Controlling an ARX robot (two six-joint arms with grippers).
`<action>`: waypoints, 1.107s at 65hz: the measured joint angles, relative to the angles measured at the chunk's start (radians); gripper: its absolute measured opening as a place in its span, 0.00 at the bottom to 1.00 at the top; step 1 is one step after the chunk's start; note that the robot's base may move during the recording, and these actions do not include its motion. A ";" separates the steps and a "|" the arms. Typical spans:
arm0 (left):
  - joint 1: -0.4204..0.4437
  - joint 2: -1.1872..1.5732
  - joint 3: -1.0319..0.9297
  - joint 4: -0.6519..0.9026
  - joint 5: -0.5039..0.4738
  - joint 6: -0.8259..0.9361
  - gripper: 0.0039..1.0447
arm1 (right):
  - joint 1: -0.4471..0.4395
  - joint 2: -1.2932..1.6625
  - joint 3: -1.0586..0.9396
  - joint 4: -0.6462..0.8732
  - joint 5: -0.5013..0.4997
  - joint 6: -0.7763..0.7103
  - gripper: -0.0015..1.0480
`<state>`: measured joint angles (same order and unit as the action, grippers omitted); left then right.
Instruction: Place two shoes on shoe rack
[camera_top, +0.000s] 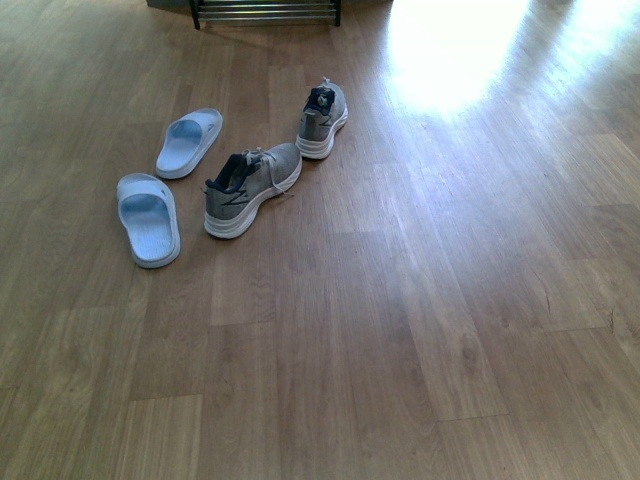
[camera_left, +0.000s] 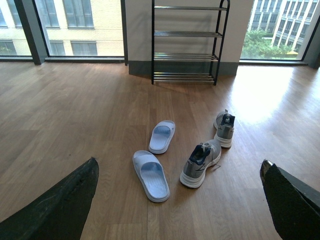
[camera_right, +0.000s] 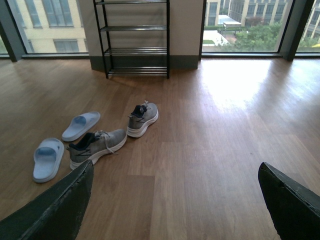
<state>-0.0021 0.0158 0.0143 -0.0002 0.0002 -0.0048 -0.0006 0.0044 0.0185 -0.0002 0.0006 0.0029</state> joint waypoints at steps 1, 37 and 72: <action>0.000 0.000 0.000 0.000 0.000 0.000 0.91 | 0.000 0.000 0.000 0.000 0.000 0.000 0.91; 0.000 0.000 0.000 0.000 0.000 0.000 0.91 | 0.000 0.000 0.000 0.000 0.000 0.000 0.91; 0.000 0.000 0.000 0.000 0.000 0.000 0.91 | 0.000 0.000 0.000 0.000 0.000 0.000 0.91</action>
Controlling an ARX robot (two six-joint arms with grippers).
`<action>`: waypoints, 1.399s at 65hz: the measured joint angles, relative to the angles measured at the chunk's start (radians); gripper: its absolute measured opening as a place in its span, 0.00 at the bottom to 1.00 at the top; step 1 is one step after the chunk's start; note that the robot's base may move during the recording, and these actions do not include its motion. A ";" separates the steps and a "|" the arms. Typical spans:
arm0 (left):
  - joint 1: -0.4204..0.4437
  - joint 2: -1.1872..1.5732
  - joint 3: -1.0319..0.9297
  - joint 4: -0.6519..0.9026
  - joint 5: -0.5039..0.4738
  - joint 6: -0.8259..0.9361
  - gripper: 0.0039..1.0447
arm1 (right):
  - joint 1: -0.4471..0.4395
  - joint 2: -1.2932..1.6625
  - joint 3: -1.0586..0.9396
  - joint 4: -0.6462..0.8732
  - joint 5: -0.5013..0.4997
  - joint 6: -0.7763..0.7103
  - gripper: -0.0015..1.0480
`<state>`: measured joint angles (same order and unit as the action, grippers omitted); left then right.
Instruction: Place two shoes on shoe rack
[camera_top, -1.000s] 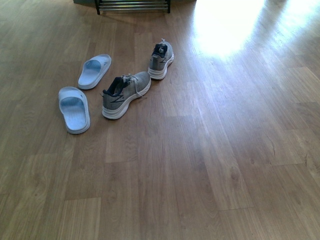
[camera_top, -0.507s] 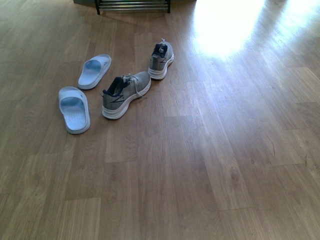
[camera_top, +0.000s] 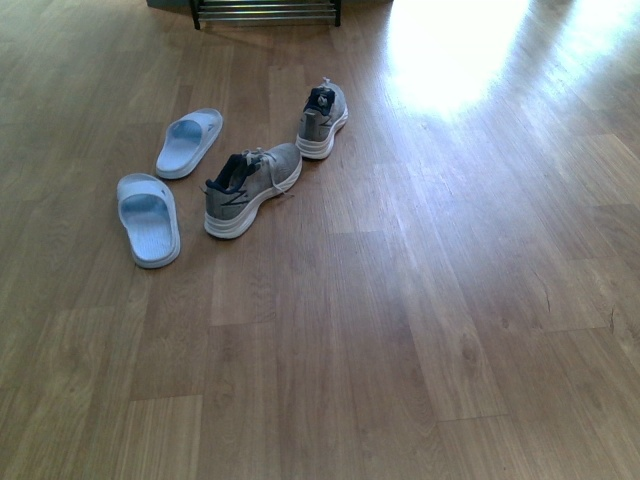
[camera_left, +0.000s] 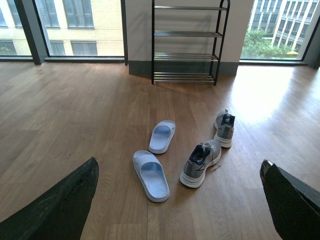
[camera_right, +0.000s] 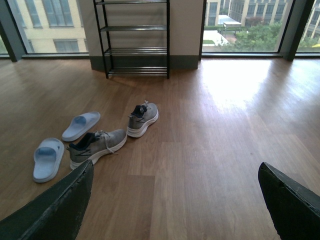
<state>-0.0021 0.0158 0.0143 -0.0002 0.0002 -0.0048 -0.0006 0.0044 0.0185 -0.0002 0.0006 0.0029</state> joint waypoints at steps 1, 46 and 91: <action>0.000 0.000 0.000 0.000 0.000 0.000 0.91 | 0.000 0.000 0.000 0.000 0.000 0.000 0.91; 0.000 0.000 0.000 0.000 0.000 0.000 0.91 | 0.000 0.000 0.000 0.000 0.000 0.000 0.91; 0.000 0.000 0.000 0.000 0.000 0.000 0.91 | 0.000 0.000 0.000 0.000 0.002 0.000 0.91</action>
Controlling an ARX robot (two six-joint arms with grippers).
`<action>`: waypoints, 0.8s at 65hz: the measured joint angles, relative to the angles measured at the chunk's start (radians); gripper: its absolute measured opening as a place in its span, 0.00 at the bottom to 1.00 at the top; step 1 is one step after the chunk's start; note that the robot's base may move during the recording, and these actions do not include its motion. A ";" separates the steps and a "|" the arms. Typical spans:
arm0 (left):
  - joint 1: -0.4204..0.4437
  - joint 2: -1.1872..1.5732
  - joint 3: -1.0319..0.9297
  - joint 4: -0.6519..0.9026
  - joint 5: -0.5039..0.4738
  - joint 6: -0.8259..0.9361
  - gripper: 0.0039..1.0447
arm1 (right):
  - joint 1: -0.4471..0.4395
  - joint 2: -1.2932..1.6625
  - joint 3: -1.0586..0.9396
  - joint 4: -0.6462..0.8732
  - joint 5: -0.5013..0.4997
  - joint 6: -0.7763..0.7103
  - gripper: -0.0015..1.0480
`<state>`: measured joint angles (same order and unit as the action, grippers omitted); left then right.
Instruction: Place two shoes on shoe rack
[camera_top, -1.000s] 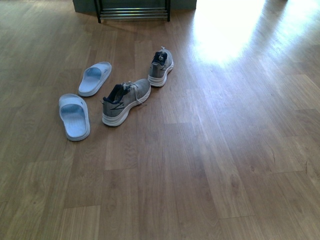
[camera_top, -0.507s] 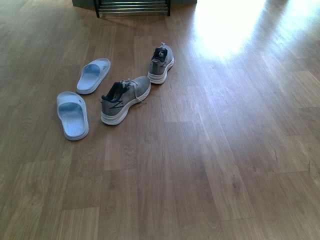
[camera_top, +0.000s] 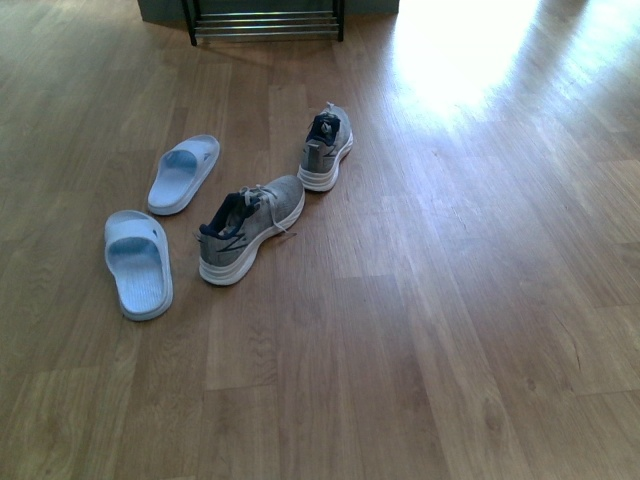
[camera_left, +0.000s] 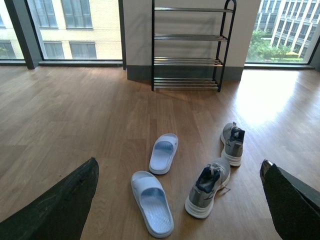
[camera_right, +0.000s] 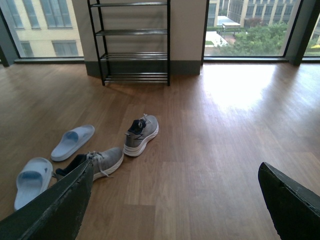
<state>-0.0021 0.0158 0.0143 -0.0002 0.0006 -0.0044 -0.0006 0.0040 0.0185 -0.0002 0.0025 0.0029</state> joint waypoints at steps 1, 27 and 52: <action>0.000 0.000 0.000 0.000 0.000 0.000 0.91 | 0.000 0.000 0.000 0.000 0.000 0.000 0.91; 0.000 0.000 0.000 0.000 -0.001 0.000 0.91 | 0.000 0.000 0.000 0.000 -0.003 0.000 0.91; 0.000 0.000 0.000 0.000 -0.003 0.000 0.91 | 0.000 0.000 0.000 0.000 -0.003 0.000 0.91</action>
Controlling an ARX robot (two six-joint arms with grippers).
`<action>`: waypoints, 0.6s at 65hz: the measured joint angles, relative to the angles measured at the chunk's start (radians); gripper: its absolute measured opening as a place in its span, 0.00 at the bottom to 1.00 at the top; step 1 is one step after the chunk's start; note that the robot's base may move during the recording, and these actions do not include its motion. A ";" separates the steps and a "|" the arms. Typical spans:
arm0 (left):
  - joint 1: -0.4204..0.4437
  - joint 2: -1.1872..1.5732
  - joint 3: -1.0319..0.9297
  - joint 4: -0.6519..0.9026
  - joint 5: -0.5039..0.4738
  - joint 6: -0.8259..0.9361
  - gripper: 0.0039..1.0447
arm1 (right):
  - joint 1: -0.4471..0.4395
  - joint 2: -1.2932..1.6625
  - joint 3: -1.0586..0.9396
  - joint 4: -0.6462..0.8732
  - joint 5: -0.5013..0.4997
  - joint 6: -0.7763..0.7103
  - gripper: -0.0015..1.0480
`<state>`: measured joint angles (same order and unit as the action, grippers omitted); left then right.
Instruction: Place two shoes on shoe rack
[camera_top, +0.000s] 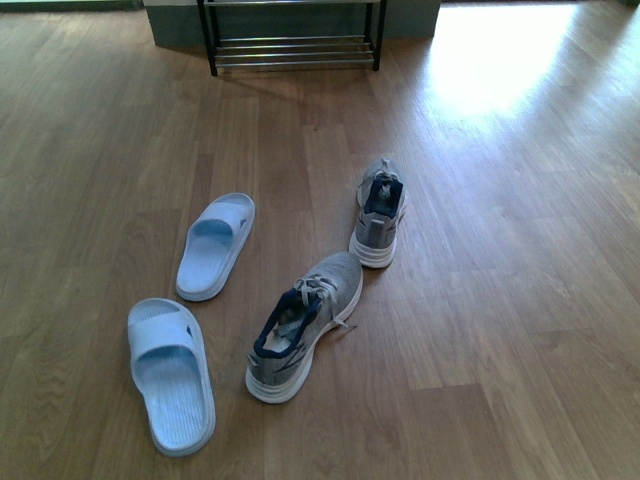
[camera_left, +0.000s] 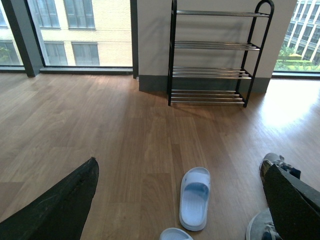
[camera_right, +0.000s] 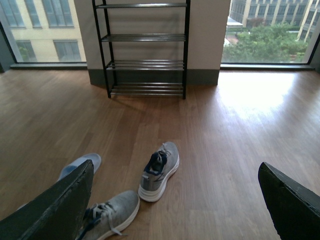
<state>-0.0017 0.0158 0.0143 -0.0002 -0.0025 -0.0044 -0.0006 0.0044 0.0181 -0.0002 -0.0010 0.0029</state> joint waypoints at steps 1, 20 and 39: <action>0.000 0.000 0.000 0.000 0.000 0.000 0.91 | 0.000 0.000 0.000 0.000 0.000 0.000 0.91; 0.000 0.000 0.000 0.000 0.002 0.000 0.91 | 0.000 0.000 0.000 0.000 0.001 0.000 0.91; 0.000 0.000 0.000 0.000 0.002 0.000 0.91 | 0.000 0.000 0.000 0.000 0.002 0.000 0.91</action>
<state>-0.0017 0.0158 0.0143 -0.0006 -0.0006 -0.0044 -0.0006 0.0048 0.0181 -0.0002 0.0006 0.0029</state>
